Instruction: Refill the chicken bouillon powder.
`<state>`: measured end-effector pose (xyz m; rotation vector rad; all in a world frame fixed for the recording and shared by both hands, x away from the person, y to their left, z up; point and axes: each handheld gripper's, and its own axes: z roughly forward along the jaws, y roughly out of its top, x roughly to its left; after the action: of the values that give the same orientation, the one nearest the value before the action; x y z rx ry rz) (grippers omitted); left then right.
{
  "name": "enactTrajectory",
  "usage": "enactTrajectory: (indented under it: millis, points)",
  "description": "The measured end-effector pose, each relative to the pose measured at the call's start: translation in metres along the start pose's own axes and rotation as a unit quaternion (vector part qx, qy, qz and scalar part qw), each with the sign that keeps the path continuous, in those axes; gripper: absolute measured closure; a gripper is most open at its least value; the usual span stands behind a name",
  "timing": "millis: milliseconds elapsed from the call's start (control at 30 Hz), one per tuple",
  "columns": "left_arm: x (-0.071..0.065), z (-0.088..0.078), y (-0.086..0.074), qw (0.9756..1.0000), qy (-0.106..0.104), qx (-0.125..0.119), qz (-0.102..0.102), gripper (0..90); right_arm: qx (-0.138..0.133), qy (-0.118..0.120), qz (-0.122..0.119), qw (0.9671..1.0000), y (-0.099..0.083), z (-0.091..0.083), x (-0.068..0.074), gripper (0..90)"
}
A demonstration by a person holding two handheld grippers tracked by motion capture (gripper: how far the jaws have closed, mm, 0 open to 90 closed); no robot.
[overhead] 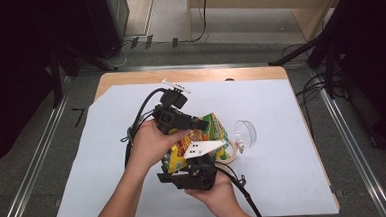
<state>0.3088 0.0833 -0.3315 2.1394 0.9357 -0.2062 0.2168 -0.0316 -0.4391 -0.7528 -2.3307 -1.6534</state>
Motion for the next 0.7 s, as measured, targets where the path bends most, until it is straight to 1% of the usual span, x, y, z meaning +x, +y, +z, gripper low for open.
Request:
enactTrajectory:
  millis: [200, 700]
  points:
    - [-0.0014, 0.0013, -0.0001, 1.0000, 0.008, 0.003, 0.006, 80.5, 0.004, -0.002, -0.002, 1.0000, -0.0008, -0.0007, -0.0016, 68.6]
    - [0.0003, 0.0025, 0.0000, 1.0000, 0.005, 0.003, 0.006, 80.2, 0.008, -0.003, -0.005, 1.0000, -0.0008, -0.0006, -0.0039, 68.9]
